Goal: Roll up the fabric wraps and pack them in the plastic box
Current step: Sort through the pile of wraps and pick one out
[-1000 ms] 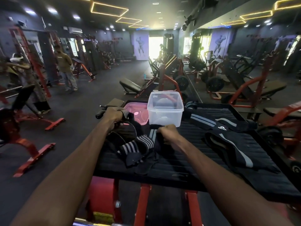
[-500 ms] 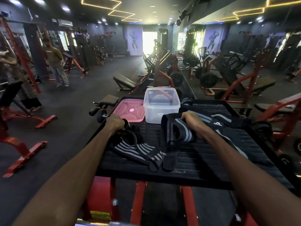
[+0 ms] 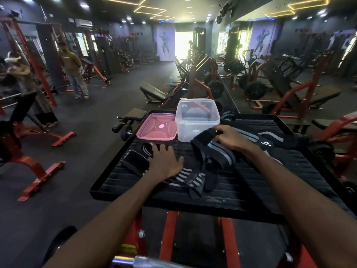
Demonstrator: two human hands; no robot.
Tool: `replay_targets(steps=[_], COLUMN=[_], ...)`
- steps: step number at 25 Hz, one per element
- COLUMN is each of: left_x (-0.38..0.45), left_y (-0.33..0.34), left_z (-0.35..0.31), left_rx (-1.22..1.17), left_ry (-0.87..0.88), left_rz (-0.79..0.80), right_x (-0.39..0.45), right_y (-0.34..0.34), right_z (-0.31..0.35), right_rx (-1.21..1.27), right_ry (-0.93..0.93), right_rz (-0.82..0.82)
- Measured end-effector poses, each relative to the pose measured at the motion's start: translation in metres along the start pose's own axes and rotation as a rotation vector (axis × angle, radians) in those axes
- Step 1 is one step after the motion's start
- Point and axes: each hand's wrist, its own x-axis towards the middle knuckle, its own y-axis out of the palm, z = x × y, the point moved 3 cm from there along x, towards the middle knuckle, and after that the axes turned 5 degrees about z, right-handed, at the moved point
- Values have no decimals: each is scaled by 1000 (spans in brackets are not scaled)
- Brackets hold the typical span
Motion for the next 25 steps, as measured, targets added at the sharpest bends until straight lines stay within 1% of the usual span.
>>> replay_targets(steps=[1, 2, 6, 9, 11, 13, 14, 15, 16, 17, 18, 19, 20, 21, 22, 24, 25], left_x=[-2, -4, -5, 3, 7, 5, 1, -4, -7, -10, -12, -15, -15, -14, -11, -9, -8], left_y=[11, 18, 24, 18, 11, 0, -6, -13, -17, -17, -14, -8, -1, 7, 13, 13, 8], left_z=[0, 1, 15, 33, 46, 46, 36, 19, -3, -25, -45, -63, -75, -82, -82, -78, -76], left_rx=[19, 41, 59, 77, 141, 278, 394, 495, 515, 451, 322, 197, 142, 175, 233, 272, 265], left_ry=[-5, -1, 21, 20, 5, -23, -30, -5, 63, 179, 319, 439, 513, 537, 532, 499, 481], left_rz=[68, 95, 91, 110, 147, 177, 146, 76, -16, -88, -86, 4, 136, 248, 318, 394, 415], right_x=[-2, -2, -1, -5, -7, -11, -14, -17, -20, -20, -20, -18, -16, -15, -15, -18, -20], right_y=[3, 5, 0, -15, -25, -32, -33, -32, -29, -26, -24, -23, -22, -22, -22, -20, -17], right_z=[-3, -7, -18, -15, -18, -22, -25, -27, -28, -27, -25, -24, -22, -21, -19, -14, -15], right_rx=[-69, -110, -256, -376, -446, -430, -401, -387, -381, -368, -330, -250, -115, 48, 195, 403, 511], right_ry=[0, -1, 3, 52, 119, 136, 133, 116, 96, 74, 54, 39, 25, 6, -9, -9, 20], right_rz=[22, 39, 65, 23, 19, 3, -13, -33, -59, -94, -134, -176, -210, -226, -229, -247, -257])
